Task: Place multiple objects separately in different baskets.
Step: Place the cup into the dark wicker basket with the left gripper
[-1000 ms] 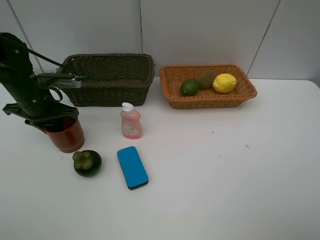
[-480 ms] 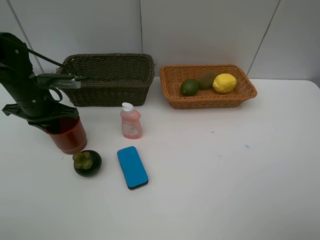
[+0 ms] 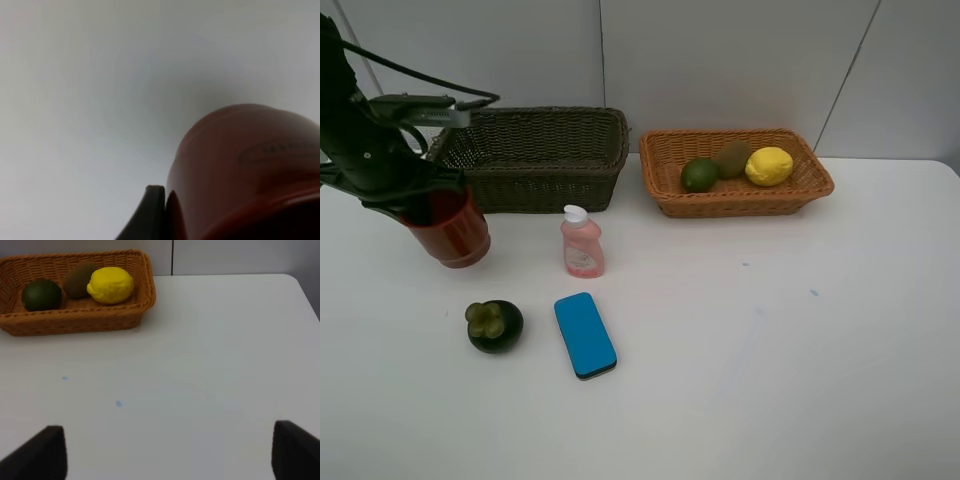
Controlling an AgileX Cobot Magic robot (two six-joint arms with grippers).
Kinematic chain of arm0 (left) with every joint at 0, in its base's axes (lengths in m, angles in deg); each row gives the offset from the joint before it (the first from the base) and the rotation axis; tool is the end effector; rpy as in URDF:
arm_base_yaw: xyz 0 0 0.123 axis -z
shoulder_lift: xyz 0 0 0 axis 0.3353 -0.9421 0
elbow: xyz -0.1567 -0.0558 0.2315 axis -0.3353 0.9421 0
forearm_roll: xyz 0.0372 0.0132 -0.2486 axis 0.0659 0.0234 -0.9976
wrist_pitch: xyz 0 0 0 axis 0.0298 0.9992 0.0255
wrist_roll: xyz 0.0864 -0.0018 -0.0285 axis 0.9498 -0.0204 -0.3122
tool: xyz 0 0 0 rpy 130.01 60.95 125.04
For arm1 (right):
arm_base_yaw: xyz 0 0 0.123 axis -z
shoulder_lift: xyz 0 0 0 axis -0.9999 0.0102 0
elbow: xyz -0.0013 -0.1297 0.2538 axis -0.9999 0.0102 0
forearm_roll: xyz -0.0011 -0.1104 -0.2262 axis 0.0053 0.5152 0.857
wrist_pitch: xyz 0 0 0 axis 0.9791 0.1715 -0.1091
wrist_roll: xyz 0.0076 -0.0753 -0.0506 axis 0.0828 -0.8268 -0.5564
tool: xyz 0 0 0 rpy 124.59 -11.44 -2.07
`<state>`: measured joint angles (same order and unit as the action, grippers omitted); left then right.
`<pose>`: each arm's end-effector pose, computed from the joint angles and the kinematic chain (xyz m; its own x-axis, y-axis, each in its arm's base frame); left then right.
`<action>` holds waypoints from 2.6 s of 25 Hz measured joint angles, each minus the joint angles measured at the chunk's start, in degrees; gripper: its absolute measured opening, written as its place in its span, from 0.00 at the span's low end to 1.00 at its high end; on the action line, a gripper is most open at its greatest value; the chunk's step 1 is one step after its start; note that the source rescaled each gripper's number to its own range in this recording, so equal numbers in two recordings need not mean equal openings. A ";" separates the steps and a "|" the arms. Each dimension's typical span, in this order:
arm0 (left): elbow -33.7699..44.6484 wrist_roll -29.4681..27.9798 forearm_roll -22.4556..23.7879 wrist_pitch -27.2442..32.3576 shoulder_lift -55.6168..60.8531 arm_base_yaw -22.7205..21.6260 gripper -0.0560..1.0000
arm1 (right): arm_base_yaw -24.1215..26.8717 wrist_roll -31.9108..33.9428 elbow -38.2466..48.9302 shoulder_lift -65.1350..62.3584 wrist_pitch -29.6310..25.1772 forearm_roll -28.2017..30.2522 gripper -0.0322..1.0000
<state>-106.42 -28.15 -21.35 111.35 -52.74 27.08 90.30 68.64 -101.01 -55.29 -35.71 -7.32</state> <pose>0.3270 -0.0430 0.1919 -0.9689 0.0107 -0.2471 0.0184 0.9994 -0.0288 -0.0089 -0.0068 0.2840 -0.4392 -0.0344 -0.8977 0.0648 0.9955 -0.0699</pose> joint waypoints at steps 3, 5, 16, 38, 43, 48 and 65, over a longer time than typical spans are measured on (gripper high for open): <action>-2.58 0.00 0.00 0.36 4.70 0.00 0.05 | 0.00 0.00 0.00 0.00 0.00 0.00 0.87; -4.78 0.00 0.00 0.34 7.05 0.00 0.05 | 0.00 0.00 0.00 0.00 0.00 0.00 0.87; -19.54 -0.32 2.35 -2.78 1.82 0.00 0.05 | 0.00 0.00 0.00 0.00 0.00 0.00 0.87; -45.11 -11.41 9.64 9.01 -33.33 -0.06 0.05 | 0.00 0.00 0.00 0.00 0.00 0.00 0.87; -45.56 -11.82 9.69 9.45 -33.43 -0.06 0.05 | 0.00 0.00 0.00 0.00 0.00 0.00 0.87; -45.56 -11.96 9.69 10.23 -33.43 -0.06 0.05 | 0.00 0.00 0.00 0.00 0.00 0.00 0.87; -45.56 -11.30 6.38 9.00 -32.87 0.03 0.94 | 0.00 0.00 0.00 0.00 0.00 0.00 0.87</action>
<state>-151.98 -39.45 -14.97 120.35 -85.61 27.11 90.30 68.64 -101.01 -55.29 -35.71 -7.32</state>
